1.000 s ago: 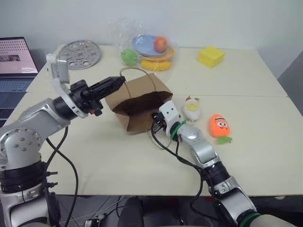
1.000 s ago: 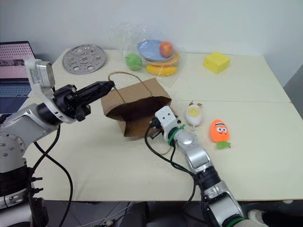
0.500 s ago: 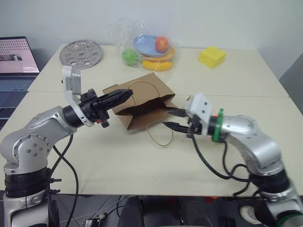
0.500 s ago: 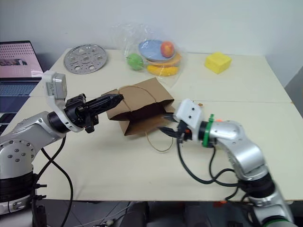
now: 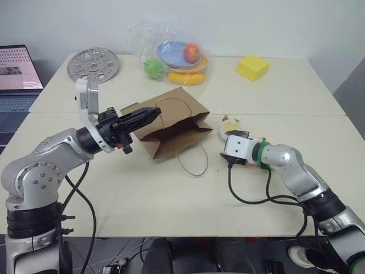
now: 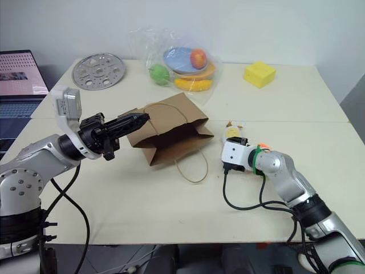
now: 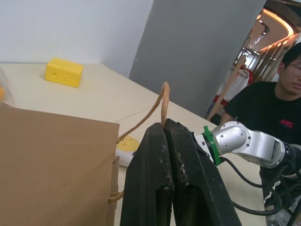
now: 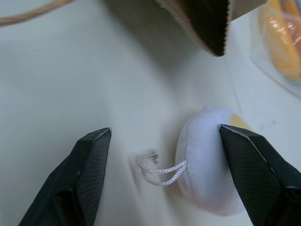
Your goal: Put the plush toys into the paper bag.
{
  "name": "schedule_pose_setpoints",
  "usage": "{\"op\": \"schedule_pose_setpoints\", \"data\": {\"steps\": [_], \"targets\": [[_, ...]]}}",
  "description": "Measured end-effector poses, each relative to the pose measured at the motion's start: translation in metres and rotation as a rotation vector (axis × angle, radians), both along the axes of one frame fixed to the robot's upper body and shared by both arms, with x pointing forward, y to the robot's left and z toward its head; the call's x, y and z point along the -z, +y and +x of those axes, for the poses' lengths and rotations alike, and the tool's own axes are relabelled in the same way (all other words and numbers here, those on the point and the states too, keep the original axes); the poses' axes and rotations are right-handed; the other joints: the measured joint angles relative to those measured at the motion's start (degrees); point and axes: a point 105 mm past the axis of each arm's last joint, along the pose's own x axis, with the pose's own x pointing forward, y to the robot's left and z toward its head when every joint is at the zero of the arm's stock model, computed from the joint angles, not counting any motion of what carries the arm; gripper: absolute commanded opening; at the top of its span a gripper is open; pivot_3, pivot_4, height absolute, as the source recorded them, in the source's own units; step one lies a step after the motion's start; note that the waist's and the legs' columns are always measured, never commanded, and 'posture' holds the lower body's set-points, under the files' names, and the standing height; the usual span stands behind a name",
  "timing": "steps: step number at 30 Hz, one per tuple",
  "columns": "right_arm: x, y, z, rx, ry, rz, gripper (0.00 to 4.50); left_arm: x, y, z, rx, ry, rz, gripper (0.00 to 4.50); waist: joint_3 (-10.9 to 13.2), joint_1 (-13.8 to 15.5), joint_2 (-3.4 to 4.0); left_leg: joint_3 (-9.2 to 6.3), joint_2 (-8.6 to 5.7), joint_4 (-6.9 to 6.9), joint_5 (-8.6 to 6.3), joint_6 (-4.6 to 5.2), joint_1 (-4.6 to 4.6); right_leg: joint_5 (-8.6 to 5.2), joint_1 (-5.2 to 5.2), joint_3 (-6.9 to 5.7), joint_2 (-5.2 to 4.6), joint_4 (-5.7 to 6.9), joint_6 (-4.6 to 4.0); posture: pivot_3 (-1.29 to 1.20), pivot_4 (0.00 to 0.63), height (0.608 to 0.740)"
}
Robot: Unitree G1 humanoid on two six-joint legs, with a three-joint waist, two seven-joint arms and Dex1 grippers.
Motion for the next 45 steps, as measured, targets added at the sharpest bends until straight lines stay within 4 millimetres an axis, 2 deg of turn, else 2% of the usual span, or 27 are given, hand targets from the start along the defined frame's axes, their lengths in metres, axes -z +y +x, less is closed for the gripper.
{"op": "schedule_pose_setpoints", "data": {"steps": [6, 8, 12, 15, 18, 20, 22, 23, 25, 27, 30, 34, 37, 41, 44, 45], "targets": [[-0.001, -0.006, 0.010, 0.023, -0.049, -0.045, 0.62, -0.002, -0.002, -0.002, 0.000, -0.011, 0.007, 0.00, 0.00, 0.20, 0.00, -0.04, 0.00, 0.00, 0.00, 0.00, 0.00, 0.01, 0.03, -0.03, 0.00, 0.00, 0.01, 0.00, 0.150, 0.740], [0.000, -0.007, 0.010, 0.018, -0.050, -0.049, 0.04, -0.002, -0.002, -0.002, -0.002, -0.011, 0.006, 0.00, 0.00, 0.21, 0.00, -0.04, 0.00, 0.00, 0.00, 0.00, 0.01, 0.01, 0.04, -0.04, 0.00, 0.00, 0.01, 0.00, 0.150, 0.740], [-0.005, -0.009, 0.009, 0.006, -0.042, -0.039, 0.04, -0.001, -0.003, -0.001, -0.001, -0.009, -0.001, 0.00, 0.00, 0.22, 0.00, -0.05, -0.01, 0.01, 0.00, 0.00, 0.00, 0.01, 0.04, -0.04, 0.00, 0.01, 0.01, 0.00, 0.150, 0.740], [-0.023, -0.013, 0.003, -0.022, -0.021, 0.001, 0.04, -0.001, -0.003, -0.001, 0.001, -0.009, -0.002, 0.00, 0.01, 0.25, 0.00, -0.07, -0.02, 0.00, 0.00, 0.00, -0.01, 0.02, 0.04, -0.05, -0.01, 0.01, 0.03, 0.00, 0.150, 0.740], [-0.046, -0.013, -0.017, -0.100, 0.035, 0.031, 0.04, -0.002, -0.003, -0.002, 0.004, -0.010, -0.003, 0.00, 0.01, 0.29, 0.00, -0.15, -0.01, -0.02, -0.01, 0.00, 0.00, 0.02, 0.06, -0.13, -0.01, 0.03, 0.03, 0.00, 0.150, 0.740], [-0.053, -0.009, -0.027, -0.133, 0.066, 0.049, 0.04, -0.002, -0.004, -0.002, 0.007, -0.011, -0.003, 0.00, 0.01, 0.28, 0.00, -0.15, -0.01, -0.02, -0.01, 0.00, 0.00, 0.02, 0.07, -0.14, -0.01, 0.03, 0.03, 0.00, 0.150, 0.740], [-0.049, -0.005, -0.047, -0.185, 0.186, 0.082, 0.04, -0.003, -0.004, -0.002, 0.014, -0.014, -0.003, 0.00, 0.01, 0.29, 0.00, -0.16, -0.01, -0.02, -0.01, 0.00, -0.01, 0.02, 0.06, -0.14, -0.01, 0.03, 0.03, 0.00, 0.150, 0.740], [-0.050, 0.003, -0.062, -0.242, 0.262, 0.120, 0.04, -0.003, -0.004, -0.002, 0.013, -0.014, -0.004, 0.00, 0.01, 0.30, 0.01, -0.17, -0.01, -0.02, -0.01, 0.01, -0.01, 0.02, 0.06, -0.15, -0.01, 0.03, 0.02, 0.00, 0.150, 0.740], [-0.061, 0.022, -0.090, -0.366, 0.359, 0.186, 0.04, -0.005, -0.004, -0.001, 0.016, -0.016, -0.005, 0.00, 0.02, 0.26, 0.00, -0.18, 0.00, -0.02, -0.01, 0.01, -0.01, 0.02, 0.06, -0.15, -0.01, 0.04, 0.03, 0.00, 0.150, 0.740], [-0.074, 0.042, -0.105, -0.456, 0.403, 0.256, 0.04, -0.008, -0.004, 0.000, 0.020, -0.022, -0.008, 0.00, 0.01, -0.04, -0.01, -0.15, 0.02, 0.00, -0.01, 0.01, 0.08, 0.02, 0.11, -0.14, 0.00, 0.04, 0.02, 0.00, 0.150, 0.740], [-0.087, 0.077, -0.102, -0.510, 0.380, 0.371, 0.04, -0.008, -0.007, -0.003, 0.059, -0.014, -0.002, 0.00, 0.01, -0.33, -0.01, -0.13, 0.02, 0.04, 0.01, 0.00, 0.11, 0.01, 0.13, -0.13, 0.01, 0.05, 0.03, 0.00, 0.150, 0.740], [-0.082, 0.095, -0.078, -0.438, 0.350, 0.414, 0.04, -0.008, -0.007, -0.004, 0.074, -0.009, 0.006, 0.00, 0.02, -0.21, -0.03, -0.11, 0.00, 0.07, 0.01, 0.00, 0.09, 0.02, 0.14, -0.11, 0.00, 0.00, 0.03, 0.00, 0.150, 0.740], [-0.076, 0.117, -0.055, -0.398, 0.286, 0.401, 0.04, -0.009, -0.007, -0.004, 0.083, 0.000, -0.004, 0.00, 0.01, -0.20, -0.04, -0.12, 0.01, 0.03, 0.01, -0.01, 0.04, 0.02, 0.04, -0.13, 0.01, 0.06, 0.03, 0.00, 0.150, 0.740], [-0.065, 0.137, -0.041, -0.377, 0.249, 0.391, 0.04, -0.014, -0.007, -0.006, 0.098, -0.009, -0.025, 0.00, 0.01, -0.08, -0.04, -0.17, 0.01, -0.01, 0.00, -0.01, -0.03, 0.02, -0.05, -0.18, 0.00, 0.18, 0.02, 0.00, 0.150, 0.740], [-0.066, 0.149, -0.030, -0.353, 0.192, 0.413, 0.04, -0.015, -0.007, -0.007, 0.099, -0.006, -0.031, 0.00, 0.01, -0.09, -0.04, -0.19, 0.02, -0.05, 0.00, -0.02, -0.07, 0.02, -0.12, -0.20, 0.00, 0.22, 0.01, 0.00, 0.150, 0.740], [-0.068, 0.151, -0.027, -0.349, 0.156, 0.407, 0.28, -0.015, -0.007, -0.007, 0.099, -0.005, -0.036, 0.00, 0.01, -0.07, -0.05, -0.19, 0.01, -0.05, 0.00, -0.02, -0.08, 0.02, -0.13, -0.20, 0.00, 0.23, 0.01, 0.00, 0.150, 0.740]]}}
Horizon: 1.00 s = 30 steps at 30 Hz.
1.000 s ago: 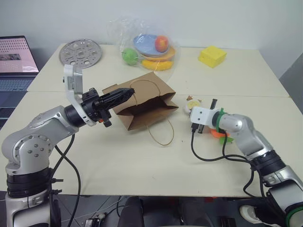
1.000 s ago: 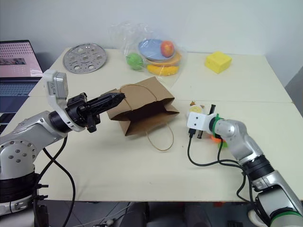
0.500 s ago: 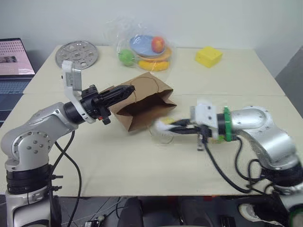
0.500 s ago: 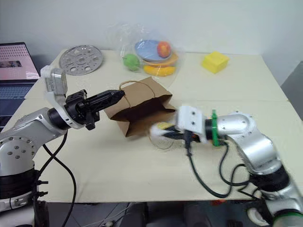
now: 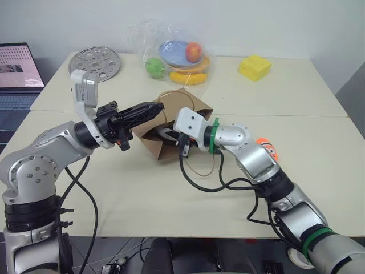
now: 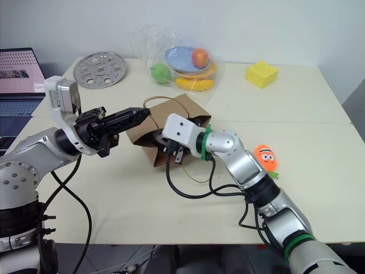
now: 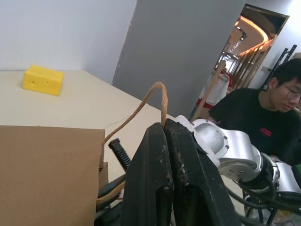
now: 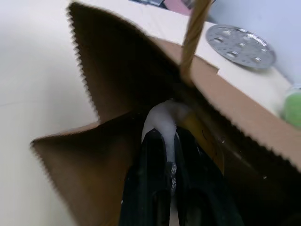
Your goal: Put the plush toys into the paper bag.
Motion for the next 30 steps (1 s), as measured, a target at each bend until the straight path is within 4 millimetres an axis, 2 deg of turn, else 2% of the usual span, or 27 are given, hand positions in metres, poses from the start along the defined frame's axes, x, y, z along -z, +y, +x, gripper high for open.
{"op": "schedule_pose_setpoints", "data": {"steps": [4, 11, 14, 19, 21, 22, 24, 25, 27, 29, 30], "targets": [[0.002, -0.001, 0.008, 0.028, -0.066, -0.004, 1.47, 0.000, 0.001, 0.001, -0.011, 0.005, -0.006, 0.00, 0.00, 0.24, 0.00, 0.00, -0.01, 0.02, 0.00, 0.00, 0.00, 0.00, 0.01, 0.00, -0.01, 0.00, 0.00, 0.00, 0.150, 0.740], [0.001, -0.008, -0.003, -0.018, -0.065, -0.004, 3.94, -0.004, 0.009, 0.007, -0.039, 0.015, -0.043, 0.00, 0.00, 0.23, 0.00, -0.03, -0.01, 0.02, 0.00, 0.00, 0.01, 0.00, 0.01, -0.03, 0.00, 0.09, -0.01, 0.00, 0.150, 0.740], [-0.002, -0.019, -0.018, -0.077, -0.028, -0.010, 3.94, -0.005, 0.010, 0.009, -0.041, 0.016, -0.050, 0.00, 0.00, 0.38, 0.00, -0.06, -0.02, 0.03, 0.00, 0.00, -0.01, -0.01, 0.01, -0.04, 0.00, 0.08, 0.00, 0.00, 0.150, 0.740], [-0.026, -0.044, -0.048, -0.180, 0.011, 0.004, 3.94, -0.004, 0.012, 0.012, -0.047, 0.025, -0.057, 0.00, 0.00, 0.33, 0.00, -0.06, -0.01, 0.03, 0.00, 0.00, 0.01, -0.01, 0.03, -0.04, 0.00, 0.09, 0.00, 0.00, 0.150, 0.740], [-0.028, -0.066, -0.060, -0.205, 0.035, -0.024, 3.94, -0.004, 0.012, 0.011, -0.045, 0.022, -0.058, 0.00, 0.00, 0.66, 0.00, -0.08, -0.04, 0.04, 0.00, 0.00, -0.01, -0.01, 0.07, -0.06, -0.02, 0.03, 0.00, 0.00, 0.150, 0.740], [-0.029, -0.083, -0.064, -0.195, 0.050, -0.048, 3.94, -0.004, 0.012, 0.011, -0.044, 0.021, -0.058, 0.00, 0.01, 0.87, 0.00, -0.08, -0.05, 0.04, 0.00, 0.00, -0.04, -0.01, 0.10, -0.07, -0.03, -0.08, 0.00, 0.00, 0.150, 0.740], [-0.028, -0.109, -0.064, -0.138, 0.073, -0.094, 3.94, -0.003, 0.013, 0.011, -0.048, 0.022, -0.057, 0.00, 0.00, 0.88, -0.01, -0.06, -0.04, 0.04, 0.00, 0.01, -0.03, -0.01, 0.13, -0.06, -0.04, -0.20, 0.00, 0.00, 0.150, 0.740], [-0.024, -0.123, -0.064, -0.097, 0.081, -0.129, 3.94, -0.003, 0.011, 0.011, -0.042, 0.022, -0.056, 0.00, 0.01, 0.85, 0.00, -0.03, -0.03, 0.04, 0.00, 0.01, -0.03, -0.01, 0.13, -0.05, -0.04, -0.25, 0.00, 0.00, 0.150, 0.740], [-0.002, -0.160, -0.064, 0.013, 0.161, -0.235, 3.94, -0.003, 0.013, 0.010, -0.050, 0.021, -0.056, 0.00, 0.01, 1.07, -0.02, -0.02, -0.04, 0.03, -0.01, 0.02, -0.03, -0.02, 0.17, -0.04, -0.04, -0.33, 0.01, 0.00, 0.150, 0.740], [0.017, -0.186, -0.061, 0.105, 0.213, -0.317, 3.94, -0.001, 0.015, 0.011, -0.055, 0.025, -0.057, 0.00, 0.01, 1.02, -0.02, 0.05, -0.04, 0.03, -0.01, 0.02, -0.04, -0.02, 0.15, 0.02, -0.04, -0.38, 0.01, 0.00, 0.150, 0.740], [0.021, -0.191, -0.059, 0.125, 0.214, -0.336, 3.94, -0.001, 0.014, 0.011, -0.055, 0.025, -0.057, 0.00, 0.02, 0.65, -0.03, 0.13, -0.02, 0.04, -0.01, 0.02, -0.04, -0.02, 0.12, 0.08, -0.04, -0.38, 0.01, 0.00, 0.150, 0.740]]}}
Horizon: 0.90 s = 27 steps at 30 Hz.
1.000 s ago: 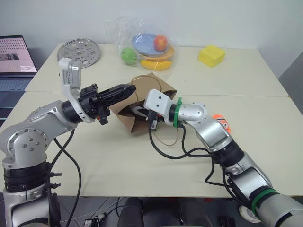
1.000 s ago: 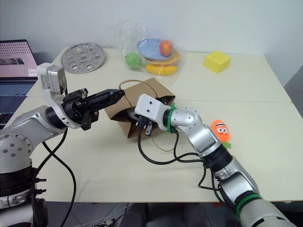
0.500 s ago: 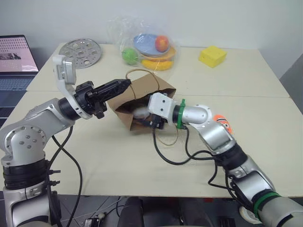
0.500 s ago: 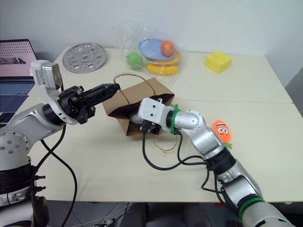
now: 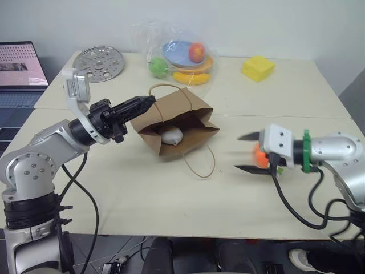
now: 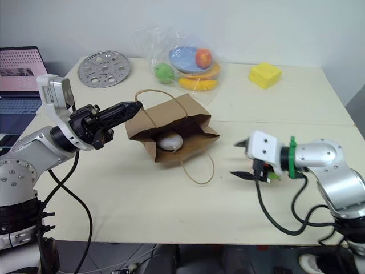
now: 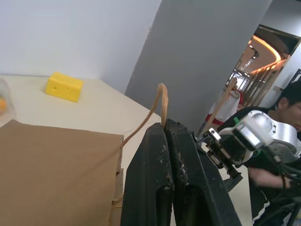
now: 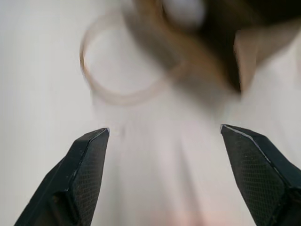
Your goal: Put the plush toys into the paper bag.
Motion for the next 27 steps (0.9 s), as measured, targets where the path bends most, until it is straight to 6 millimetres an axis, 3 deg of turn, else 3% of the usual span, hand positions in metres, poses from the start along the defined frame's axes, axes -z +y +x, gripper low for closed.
{"op": "schedule_pose_setpoints", "data": {"steps": [6, 8, 15, 20, 24, 27], "targets": [[0.032, -0.051, 0.028, 0.188, -0.087, -0.221, 3.94, 0.000, 0.000, 0.000, 0.002, -0.001, 0.002, 0.00, 0.00, -0.45, -0.01, 0.11, -0.02, 0.07, 0.00, 0.00, 0.04, 0.01, 0.02, 0.12, -0.01, -0.02, 0.01, 0.00, 0.150, 0.740], [0.045, -0.057, 0.035, 0.222, -0.099, -0.248, 3.94, 0.000, 0.000, 0.000, 0.001, -0.001, 0.003, 0.00, 0.00, -0.45, 0.00, 0.12, -0.02, 0.07, 0.00, 0.00, 0.04, 0.01, 0.02, 0.13, 0.00, 0.00, 0.01, 0.00, 0.150, 0.740], [0.047, -0.063, 0.041, 0.213, -0.152, -0.309, 1.59, 0.000, 0.000, 0.000, 0.000, -0.003, 0.003, 0.00, 0.00, -0.30, 0.00, 0.04, -0.02, 0.06, 0.00, 0.00, 0.04, 0.04, 0.05, 0.09, 0.00, 0.02, 0.05, 0.00, 0.150, 0.740], [0.044, -0.058, 0.042, 0.196, -0.155, -0.277, 0.15, -0.001, 0.000, -0.001, -0.003, -0.007, 0.003, 0.00, 0.00, -0.33, 0.00, 0.04, -0.02, 0.08, 0.01, -0.01, 0.05, 0.04, 0.07, 0.10, 0.00, 0.02, 0.06, 0.00, 0.150, 0.740], [0.036, -0.041, 0.029, 0.121, -0.059, -0.163, 0.01, -0.002, 0.001, -0.001, -0.005, -0.010, 0.003, 0.00, 0.01, -0.35, 0.01, 0.03, -0.02, 0.07, 0.01, -0.01, 0.06, 0.05, 0.05, 0.09, 0.00, 0.10, 0.07, 0.00, 0.150, 0.740], [0.001, 0.007, -0.004, -0.084, 0.016, 0.026, 0.01, -0.003, 0.001, -0.001, -0.001, -0.014, 0.004, 0.00, 0.03, -0.43, 0.04, -0.06, 0.00, 0.05, 0.00, -0.01, 0.09, 0.05, 0.05, 0.03, 0.03, 0.23, 0.07, 0.00, 0.150, 0.740]]}}
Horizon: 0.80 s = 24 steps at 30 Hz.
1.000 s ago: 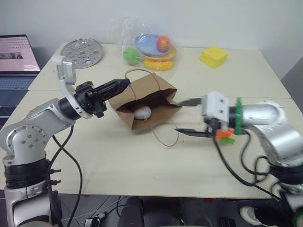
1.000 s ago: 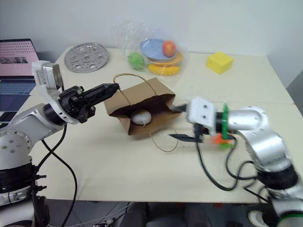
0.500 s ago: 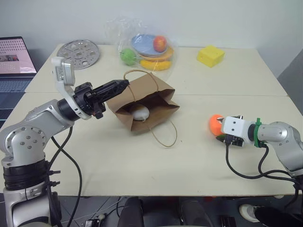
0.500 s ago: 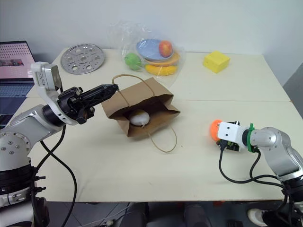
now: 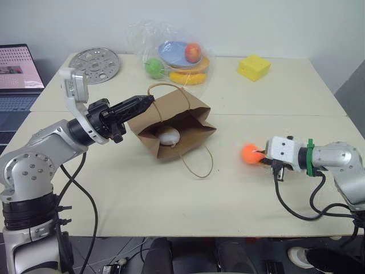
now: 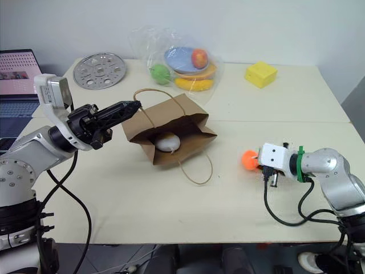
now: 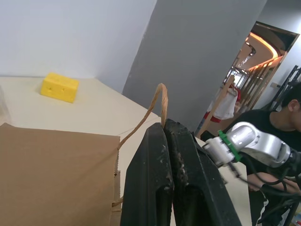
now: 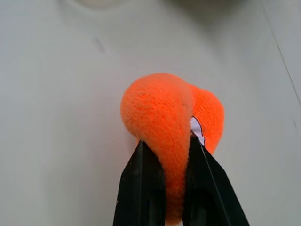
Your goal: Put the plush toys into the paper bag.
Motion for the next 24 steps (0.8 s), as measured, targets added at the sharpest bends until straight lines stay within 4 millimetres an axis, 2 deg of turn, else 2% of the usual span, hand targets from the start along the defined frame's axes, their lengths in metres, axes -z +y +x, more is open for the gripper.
{"op": "schedule_pose_setpoints", "data": {"steps": [2, 4, 6, 12, 17, 18, 19, 24], "targets": [[-0.019, 0.022, -0.010, -0.081, 0.004, 0.079, 0.01, -0.001, 0.000, 0.000, 0.002, -0.003, 0.002, 0.00, 0.00, 0.00, -0.01, -0.01, 0.00, 0.01, 0.00, 0.00, 0.04, 0.00, 0.04, -0.02, 0.00, -0.01, 0.00, 0.00, 0.150, 0.740], [-0.042, 0.052, -0.008, -0.140, -0.048, 0.207, 0.01, -0.002, -0.001, 0.000, 0.009, -0.009, 0.004, 0.00, -0.02, -0.24, -0.06, 0.03, 0.02, 0.04, 0.01, -0.01, 0.07, 0.00, 0.05, 0.00, 0.01, -0.02, 0.00, 0.00, 0.150, 0.740], [-0.050, 0.073, -0.005, -0.169, -0.078, 0.255, 0.01, -0.004, -0.002, -0.001, 0.019, -0.018, 0.007, 0.00, -0.03, -0.15, -0.08, 0.00, 0.01, 0.05, 0.02, -0.01, 0.10, 0.00, 0.10, -0.01, 0.01, -0.02, 0.00, 0.00, 0.150, 0.740], [-0.032, 0.115, 0.040, -0.062, -0.091, 0.260, 0.01, -0.005, -0.003, -0.002, 0.029, -0.022, 0.007, 0.00, -0.03, 0.12, -0.10, 0.01, 0.00, 0.04, 0.02, -0.02, 0.03, 0.01, 0.00, -0.02, 0.00, -0.01, -0.01, 0.00, 0.150, 0.740], [-0.019, 0.136, 0.075, 0.021, -0.212, 0.160, 0.01, -0.005, -0.004, -0.002, 0.031, -0.024, 0.007, 0.00, -0.03, 0.05, -0.09, -0.03, 0.00, -0.02, 0.01, -0.02, -0.04, 0.01, -0.14, -0.08, -0.01, 0.12, -0.02, 0.00, 0.150, 0.740], [-0.020, 0.139, 0.080, 0.034, -0.242, 0.151, 0.73, -0.005, -0.004, -0.003, 0.032, -0.024, 0.008, 0.00, -0.03, 0.04, -0.09, -0.03, 0.01, -0.02, 0.01, -0.02, -0.07, 0.01, -0.19, -0.09, -0.01, 0.16, -0.02, 0.00, 0.150, 0.740], [-0.021, 0.141, 0.084, 0.043, -0.275, 0.140, 0.92, -0.005, -0.004, -0.003, 0.032, -0.024, 0.008, 0.00, -0.03, 0.04, -0.09, -0.04, 0.01, -0.03, 0.01, -0.02, -0.09, 0.01, -0.22, -0.09, -0.01, 0.21, -0.03, 0.00, 0.150, 0.740], [-0.023, 0.144, 0.090, 0.034, -0.340, 0.119, 2.81, -0.005, -0.004, -0.003, 0.032, -0.024, 0.008, 0.00, -0.03, 0.14, -0.09, -0.09, 0.00, -0.03, 0.01, -0.03, -0.12, 0.00, -0.21, -0.14, -0.01, 0.21, -0.04, 0.00, 0.150, 0.740]]}}
